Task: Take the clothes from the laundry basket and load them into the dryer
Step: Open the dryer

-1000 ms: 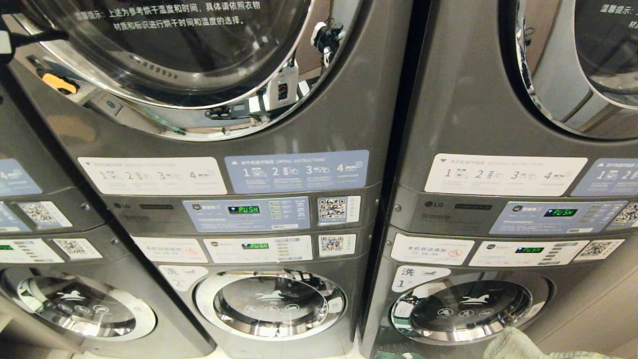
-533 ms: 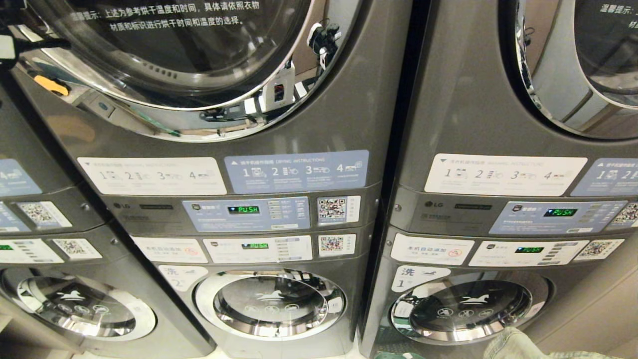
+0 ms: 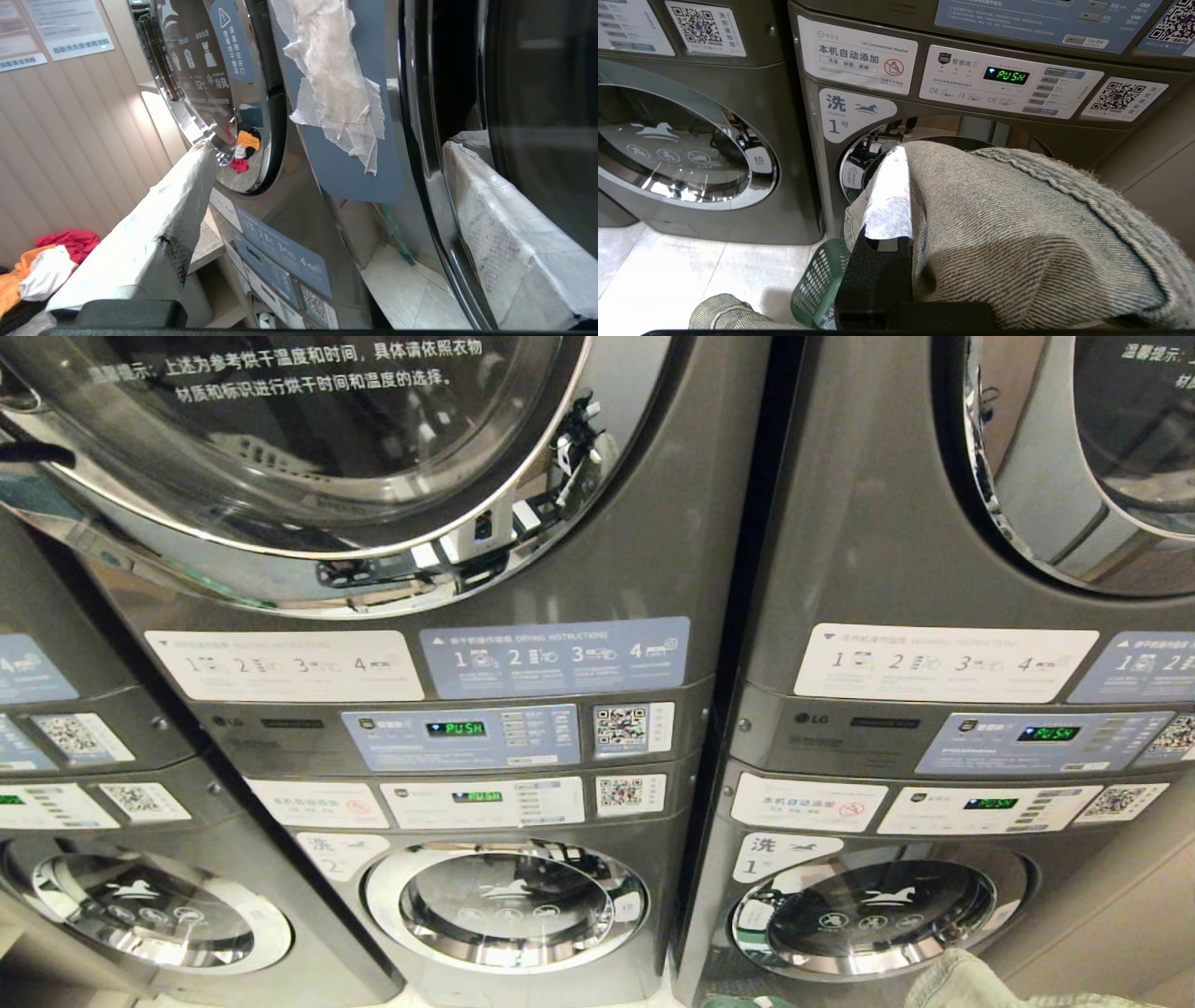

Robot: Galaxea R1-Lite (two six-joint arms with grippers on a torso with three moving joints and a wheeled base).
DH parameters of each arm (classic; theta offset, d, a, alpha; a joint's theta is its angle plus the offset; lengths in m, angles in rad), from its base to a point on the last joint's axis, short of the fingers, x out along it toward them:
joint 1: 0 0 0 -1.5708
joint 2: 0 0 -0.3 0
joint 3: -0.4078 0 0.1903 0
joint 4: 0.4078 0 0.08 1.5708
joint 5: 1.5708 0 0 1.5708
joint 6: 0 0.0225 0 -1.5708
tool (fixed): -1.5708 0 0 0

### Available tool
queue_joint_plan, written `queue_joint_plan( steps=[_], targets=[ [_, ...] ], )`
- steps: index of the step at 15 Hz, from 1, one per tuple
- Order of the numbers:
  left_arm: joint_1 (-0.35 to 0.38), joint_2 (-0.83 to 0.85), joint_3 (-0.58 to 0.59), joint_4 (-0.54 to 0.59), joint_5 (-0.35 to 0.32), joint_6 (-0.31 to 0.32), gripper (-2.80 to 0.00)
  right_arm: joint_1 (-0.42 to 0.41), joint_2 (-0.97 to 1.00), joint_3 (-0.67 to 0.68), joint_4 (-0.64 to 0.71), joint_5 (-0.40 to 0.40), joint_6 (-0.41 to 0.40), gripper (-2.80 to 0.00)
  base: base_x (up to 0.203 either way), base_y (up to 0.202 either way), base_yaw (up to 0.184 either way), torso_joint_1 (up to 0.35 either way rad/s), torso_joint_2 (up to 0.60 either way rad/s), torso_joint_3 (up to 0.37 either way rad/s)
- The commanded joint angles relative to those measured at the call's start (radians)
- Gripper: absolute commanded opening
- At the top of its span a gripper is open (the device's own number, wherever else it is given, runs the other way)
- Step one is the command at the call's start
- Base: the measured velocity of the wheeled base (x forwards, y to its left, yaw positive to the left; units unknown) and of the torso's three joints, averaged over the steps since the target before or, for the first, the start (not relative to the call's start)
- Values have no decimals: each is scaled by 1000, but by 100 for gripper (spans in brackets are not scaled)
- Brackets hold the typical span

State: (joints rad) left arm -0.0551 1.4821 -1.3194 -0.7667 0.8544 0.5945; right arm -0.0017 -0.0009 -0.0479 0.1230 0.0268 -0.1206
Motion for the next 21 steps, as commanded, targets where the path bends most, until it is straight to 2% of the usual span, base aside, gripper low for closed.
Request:
queue_joint_plan(
  steps=[1,5,10,13,15,17,20,21],
  targets=[
    [1,-75,46,8,11,5,0,0,1,0,1,-1,-1,-280,0,0,0,0,0,0],
    [-37,-186,70,106,64,14,0,0,1,0,1,-1,1,-280,0,0,0,0,0,0],
    [-86,-350,69,125,97,148,0,0,1,0,1,0,-1,-280,0,0,0,0,0,0],
    [-140,-452,70,132,78,169,0,0,1,0,1,1,-1,-280,0,0,0,0,0,0],
    [-196,-516,69,145,33,204,0,0,1,0,1,1,-1,-280,0,0,0,0,0,0],
    [-219,-570,68,151,-23,232,0,0,1,0,1,-1,-1,-280,0,0,0,0,0,0],
    [-227,-646,64,156,-187,244,0,0,1,0,1,-1,-4,-280,0,0,0,0,0,0],
    [-227,-672,56,171,-213,244,0,0,1,0,1,-1,-4,-280,0,0,0,0,0,0]
  ],
)
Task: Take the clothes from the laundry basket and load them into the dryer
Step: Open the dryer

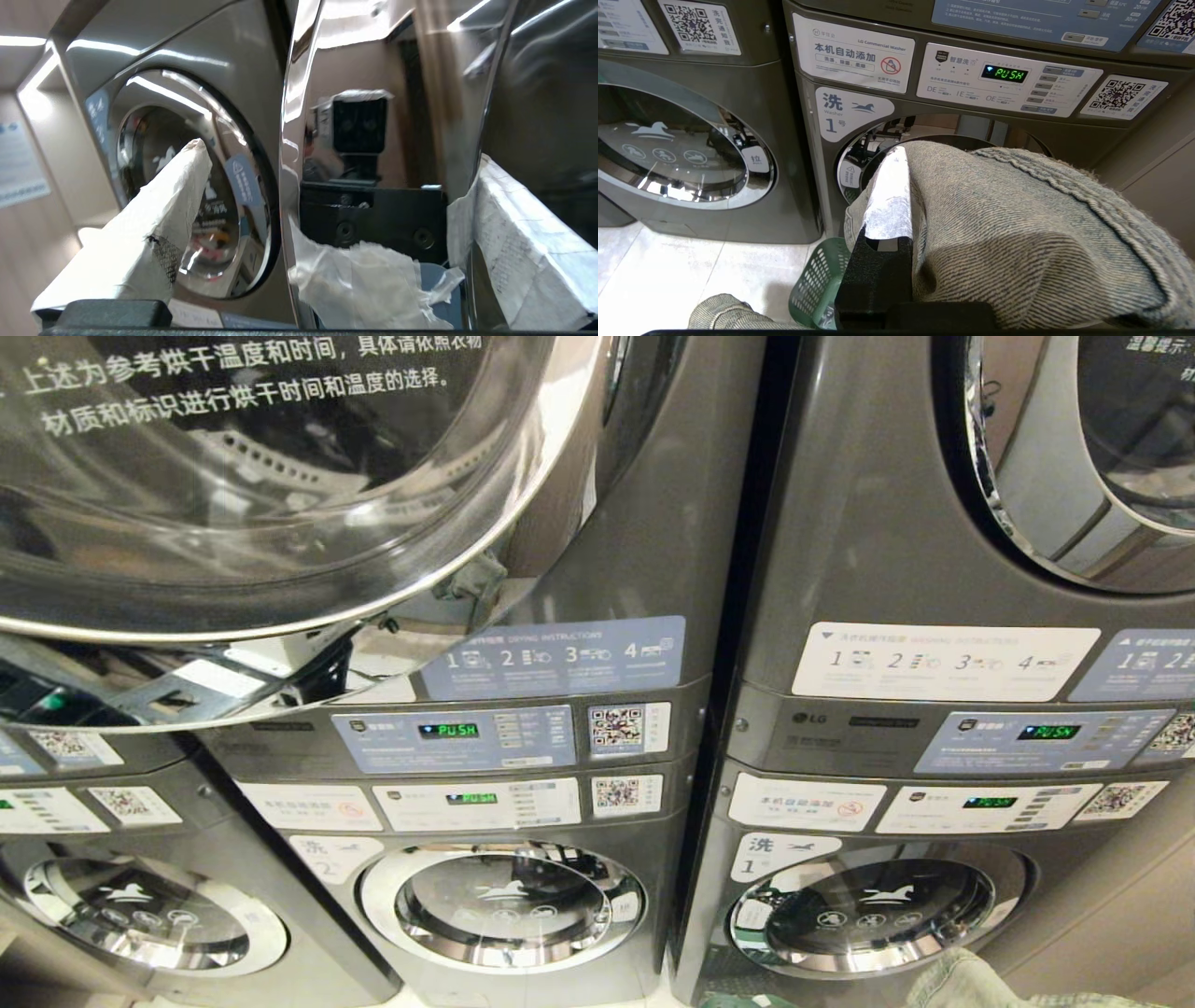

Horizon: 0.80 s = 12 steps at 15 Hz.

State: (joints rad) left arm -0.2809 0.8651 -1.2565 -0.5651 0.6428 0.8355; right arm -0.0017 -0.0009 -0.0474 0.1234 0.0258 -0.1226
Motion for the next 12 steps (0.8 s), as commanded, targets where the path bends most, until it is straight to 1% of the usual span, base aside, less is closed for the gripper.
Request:
queue_joint_plan(
  steps=[1,2,5,7,8,9,10,12],
  targets=[
    [-3,-81,-20,4,-9,3,0,0,1,0,1,2,-2,-280,0,0,0,0,0,0],
    [-10,-102,-30,30,-14,1,0,0,1,0,1,0,-2,-280,0,0,0,0,0,0],
    [-18,-117,-89,45,-67,0,0,0,1,0,1,2,-3,-280,0,0,0,0,0,0],
    [-24,-143,-86,69,-106,-3,0,0,1,0,1,2,-3,-280,0,0,0,0,0,0],
    [-31,-164,-64,101,-112,-6,0,0,1,0,1,3,-3,-280,0,0,0,0,0,0],
    [-32,-188,-40,145,-107,-6,0,0,1,0,1,3,-3,-280,0,0,0,0,0,0],
    [-29,-199,-20,170,-70,-6,0,0,1,0,1,3,-3,-280,0,0,0,0,0,0],
    [-27,-209,39,175,-1,-6,0,0,1,0,1,2,-3,-280,0,0,0,0,0,0]
  ],
)
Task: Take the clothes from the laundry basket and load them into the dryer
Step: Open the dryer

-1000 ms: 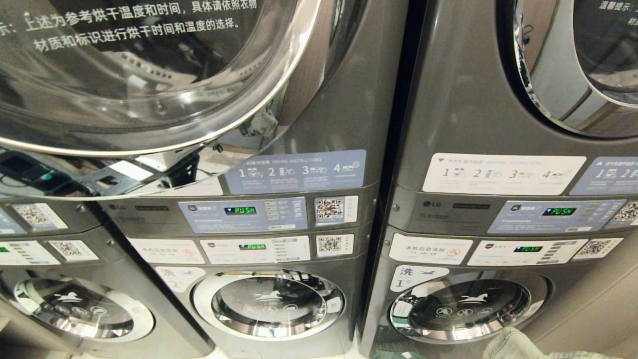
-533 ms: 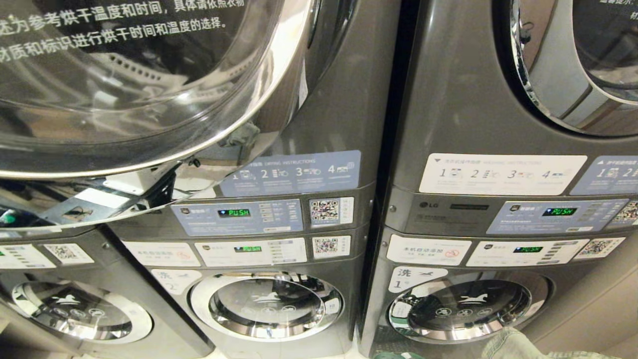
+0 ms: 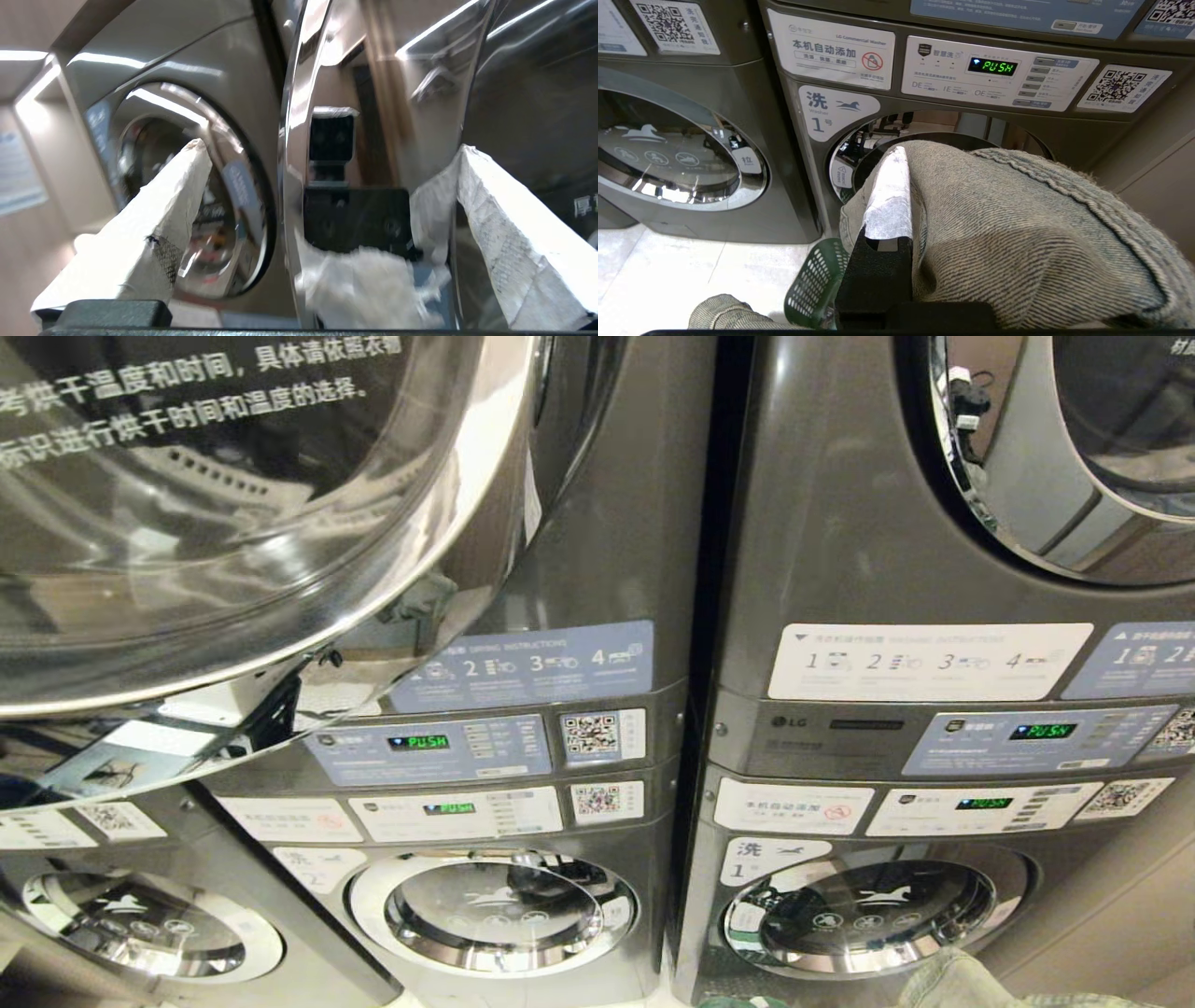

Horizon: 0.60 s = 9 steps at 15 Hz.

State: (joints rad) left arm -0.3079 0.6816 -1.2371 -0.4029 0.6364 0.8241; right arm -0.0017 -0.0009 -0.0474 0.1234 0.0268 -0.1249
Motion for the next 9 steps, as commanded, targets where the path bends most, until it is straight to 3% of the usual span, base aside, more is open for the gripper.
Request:
queue_joint_plan(
  steps=[1,6,9],
  targets=[
    [1,-29,47,13,26,6,0,0,1,0,1,-1,1,-280,0,0,0,0,0,0],
    [3,-27,102,18,137,15,0,0,1,0,1,2,1,-280,0,0,0,0,0,0],
    [7,-31,112,12,137,13,0,0,1,0,1,2,0,-280,0,0,0,7,-27,-8]
  ],
)
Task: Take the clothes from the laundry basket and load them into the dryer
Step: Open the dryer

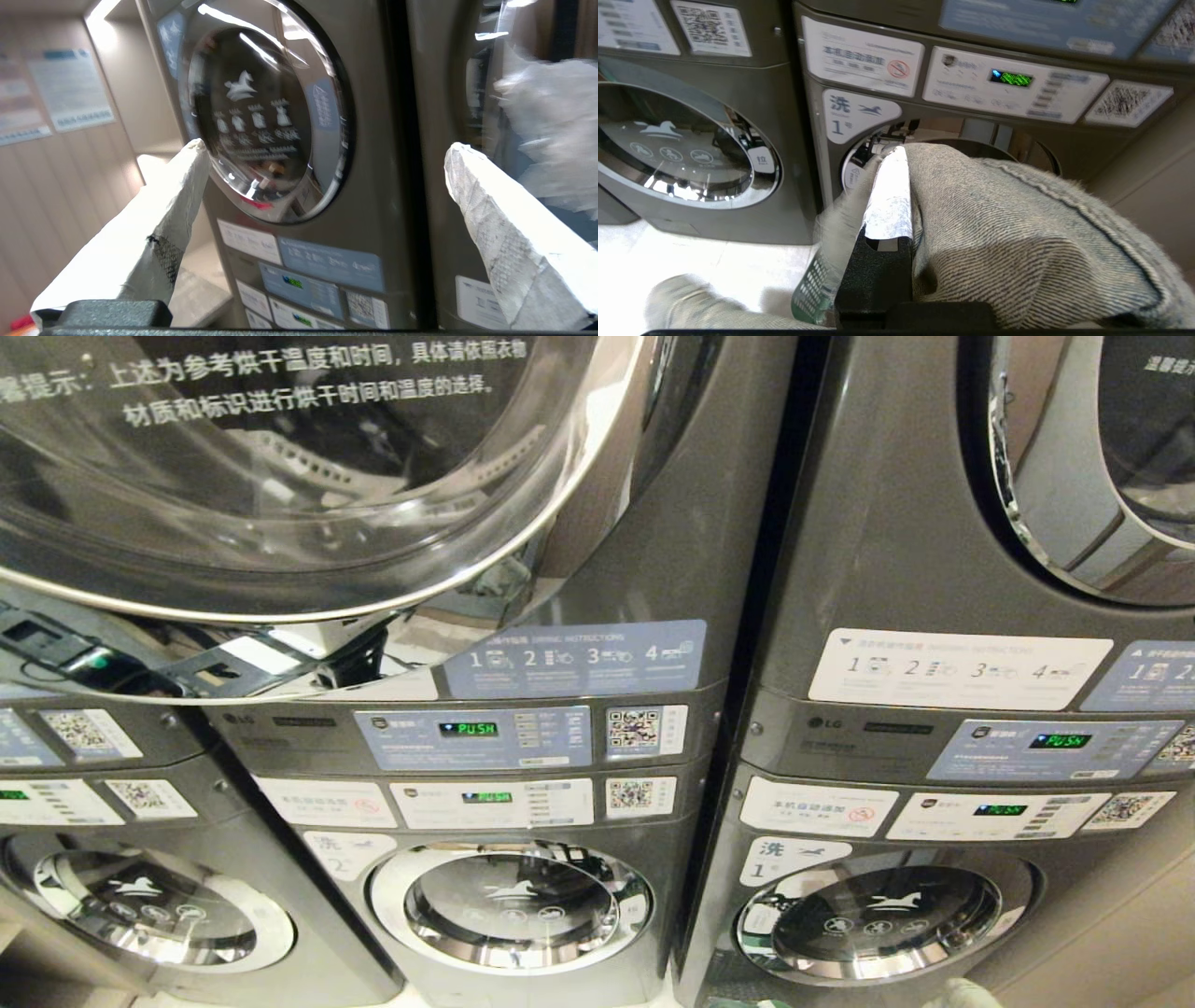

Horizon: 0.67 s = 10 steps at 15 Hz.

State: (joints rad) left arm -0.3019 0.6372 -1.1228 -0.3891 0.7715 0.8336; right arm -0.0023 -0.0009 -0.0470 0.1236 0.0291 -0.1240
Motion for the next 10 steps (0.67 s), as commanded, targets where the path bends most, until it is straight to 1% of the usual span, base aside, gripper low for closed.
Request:
queue_joint_plan(
  steps=[1,4,8,10],
  targets=[
    [1,7,5,-1,2,4,0,1,1,-1,1,0,-2,-280,0,0,0,54,5,-26],
    [-1,-20,55,1,8,-2,0,1,1,-1,1,0,0,-280,0,0,0,0,0,0],
    [-27,-21,106,-5,185,-6,0,1,1,-1,1,0,1,-280,0,0,0,-7,-3,1],
    [-95,-13,120,-2,268,-21,0,1,1,-1,1,-2,1,-280,0,0,0,0,0,0]
  ],
)
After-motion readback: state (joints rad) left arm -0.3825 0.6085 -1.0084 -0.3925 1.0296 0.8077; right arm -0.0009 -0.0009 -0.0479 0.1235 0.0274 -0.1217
